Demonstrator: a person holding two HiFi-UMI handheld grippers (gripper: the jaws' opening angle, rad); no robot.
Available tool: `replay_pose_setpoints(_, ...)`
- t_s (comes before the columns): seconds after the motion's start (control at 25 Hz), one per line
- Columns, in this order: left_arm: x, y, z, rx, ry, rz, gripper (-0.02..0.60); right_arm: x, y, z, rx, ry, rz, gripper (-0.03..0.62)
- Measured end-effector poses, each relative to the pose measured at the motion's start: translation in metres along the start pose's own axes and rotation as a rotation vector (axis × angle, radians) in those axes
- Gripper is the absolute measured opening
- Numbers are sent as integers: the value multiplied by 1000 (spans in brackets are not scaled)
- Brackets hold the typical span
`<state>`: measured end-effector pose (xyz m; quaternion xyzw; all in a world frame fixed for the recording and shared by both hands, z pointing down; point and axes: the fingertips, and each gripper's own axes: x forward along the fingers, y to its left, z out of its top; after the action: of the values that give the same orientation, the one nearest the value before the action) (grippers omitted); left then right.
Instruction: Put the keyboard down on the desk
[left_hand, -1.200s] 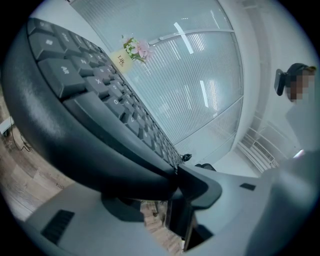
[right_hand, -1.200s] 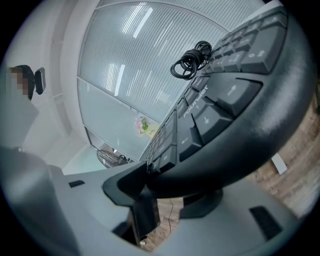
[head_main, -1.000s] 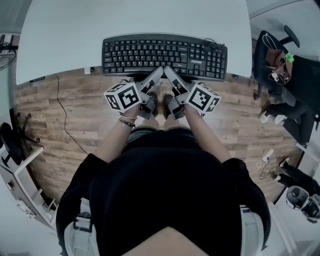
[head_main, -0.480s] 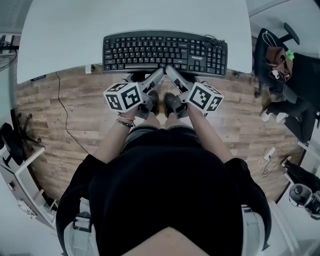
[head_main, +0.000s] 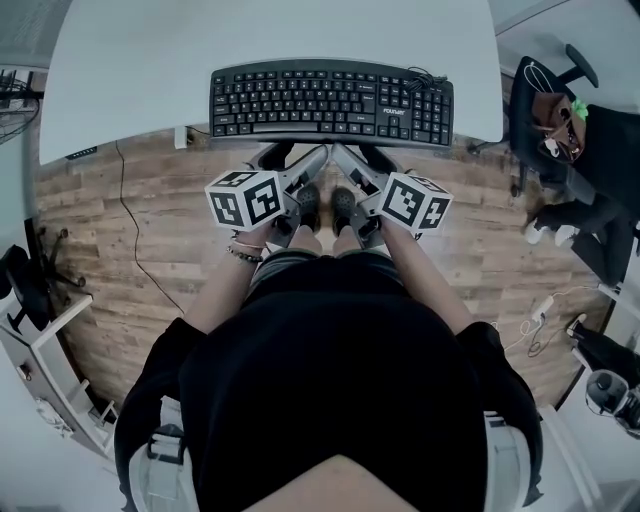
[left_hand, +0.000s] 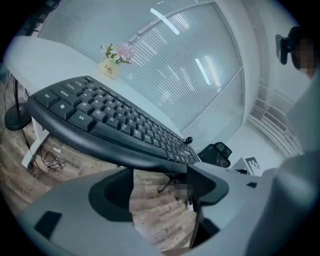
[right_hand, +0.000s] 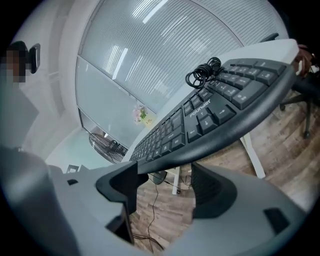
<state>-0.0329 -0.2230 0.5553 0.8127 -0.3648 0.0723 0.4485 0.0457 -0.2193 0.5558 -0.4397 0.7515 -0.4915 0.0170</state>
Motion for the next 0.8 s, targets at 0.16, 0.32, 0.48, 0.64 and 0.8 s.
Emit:
replay_pose_setpoints(0.16,-14,-6,-1,0,16,17,337,-13,10,-2,-12,25,8,321)
replay_pose_setpoints(0.32,-28,-22,-2,35,18,20,339,-23,21,-5,-35,64,19,324)
replay_pose_setpoints(0.48,-38,-34,8,74,-5,20,339,-32,36,4,-64,51,33,324)
replay_pose_setpoints(0.64,-44,-47,28,111,-47,0,339,-38,57,20,-140,18,62,324)
replay_pose_setpoints(0.8,-47,-61,49,170,-88,-10,339,-41,75,39,-205,-26,88,324)
